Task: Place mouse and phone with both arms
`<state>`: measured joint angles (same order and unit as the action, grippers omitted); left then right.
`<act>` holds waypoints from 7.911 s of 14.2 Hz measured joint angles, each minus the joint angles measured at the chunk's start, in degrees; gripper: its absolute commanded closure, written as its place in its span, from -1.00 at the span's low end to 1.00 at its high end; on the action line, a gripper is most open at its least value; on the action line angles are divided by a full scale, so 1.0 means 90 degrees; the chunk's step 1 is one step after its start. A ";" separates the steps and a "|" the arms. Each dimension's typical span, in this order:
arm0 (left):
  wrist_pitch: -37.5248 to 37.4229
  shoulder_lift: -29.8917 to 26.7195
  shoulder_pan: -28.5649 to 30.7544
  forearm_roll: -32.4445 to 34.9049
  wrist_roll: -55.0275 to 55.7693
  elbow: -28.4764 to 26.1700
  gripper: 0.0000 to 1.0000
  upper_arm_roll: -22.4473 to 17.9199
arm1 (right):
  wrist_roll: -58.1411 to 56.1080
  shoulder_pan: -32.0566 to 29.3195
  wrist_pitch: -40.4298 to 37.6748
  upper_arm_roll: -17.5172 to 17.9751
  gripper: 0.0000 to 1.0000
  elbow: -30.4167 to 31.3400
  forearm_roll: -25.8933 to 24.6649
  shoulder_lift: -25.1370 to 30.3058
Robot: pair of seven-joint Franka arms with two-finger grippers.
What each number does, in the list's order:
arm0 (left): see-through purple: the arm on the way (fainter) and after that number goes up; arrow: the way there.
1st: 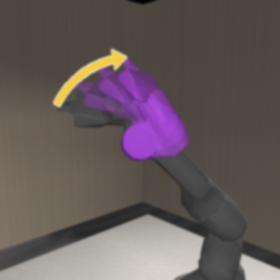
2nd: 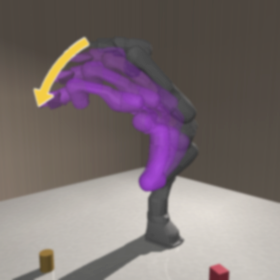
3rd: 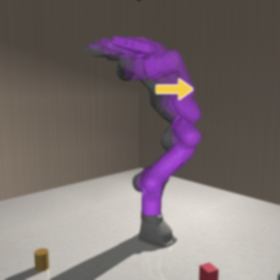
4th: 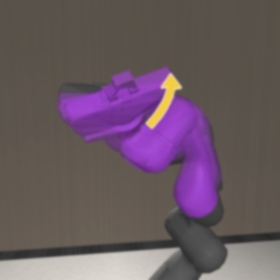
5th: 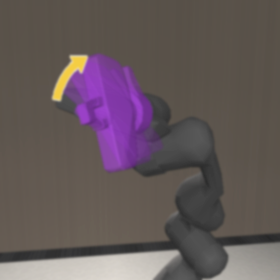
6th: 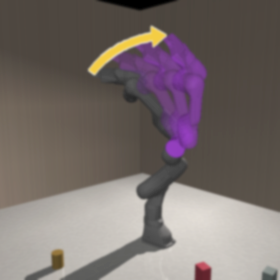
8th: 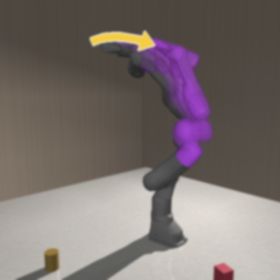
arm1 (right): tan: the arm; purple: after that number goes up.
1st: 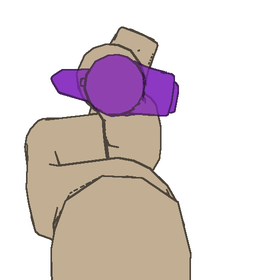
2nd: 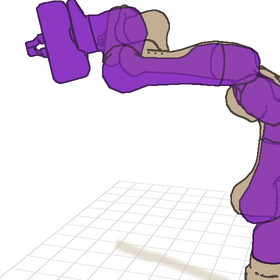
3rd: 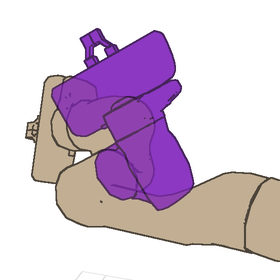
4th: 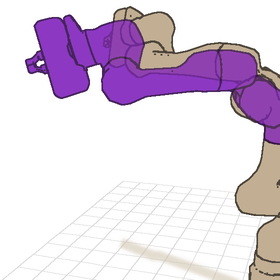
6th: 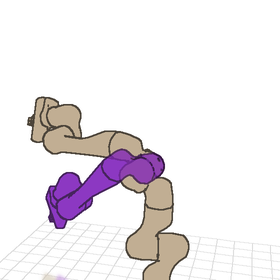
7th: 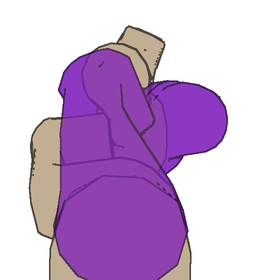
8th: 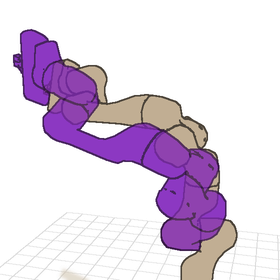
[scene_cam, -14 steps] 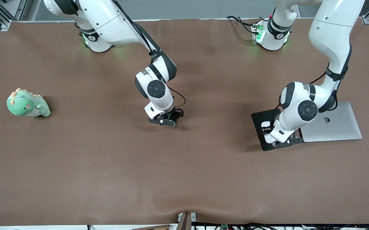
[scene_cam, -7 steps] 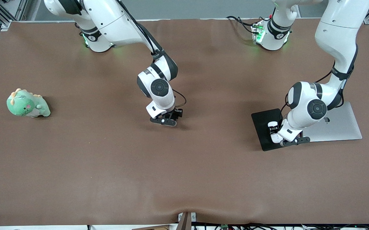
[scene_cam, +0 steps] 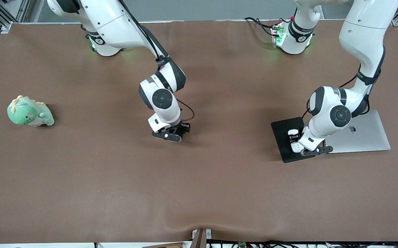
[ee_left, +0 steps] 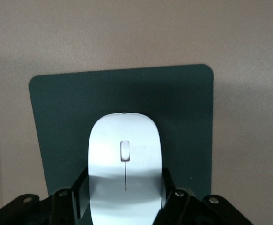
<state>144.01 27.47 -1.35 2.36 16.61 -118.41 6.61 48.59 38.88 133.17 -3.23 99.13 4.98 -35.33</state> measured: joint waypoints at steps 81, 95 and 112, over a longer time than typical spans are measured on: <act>-0.5995 -0.2446 0.0131 0.0000 -0.0362 0.3859 -1.00 0.0394 | -0.6684 -0.4488 -0.7877 0.0207 -1.00 -0.3178 -0.0111 0.3592; -0.6081 -0.4002 -0.0594 0.0000 -0.1082 0.2445 -1.00 -0.0916 | -0.6680 -0.4256 -0.7890 0.0059 -1.00 -0.2923 -0.0098 0.4133; -0.6067 -0.4017 -0.0622 -0.0001 -0.1082 0.2434 -1.00 -0.0941 | -0.6680 -0.4138 -0.6751 0.0045 -1.00 -0.1772 -0.0098 0.4169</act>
<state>89.42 -8.68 -6.95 2.36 6.88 -96.50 -1.86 -11.53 1.64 72.40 -2.83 83.18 4.10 2.19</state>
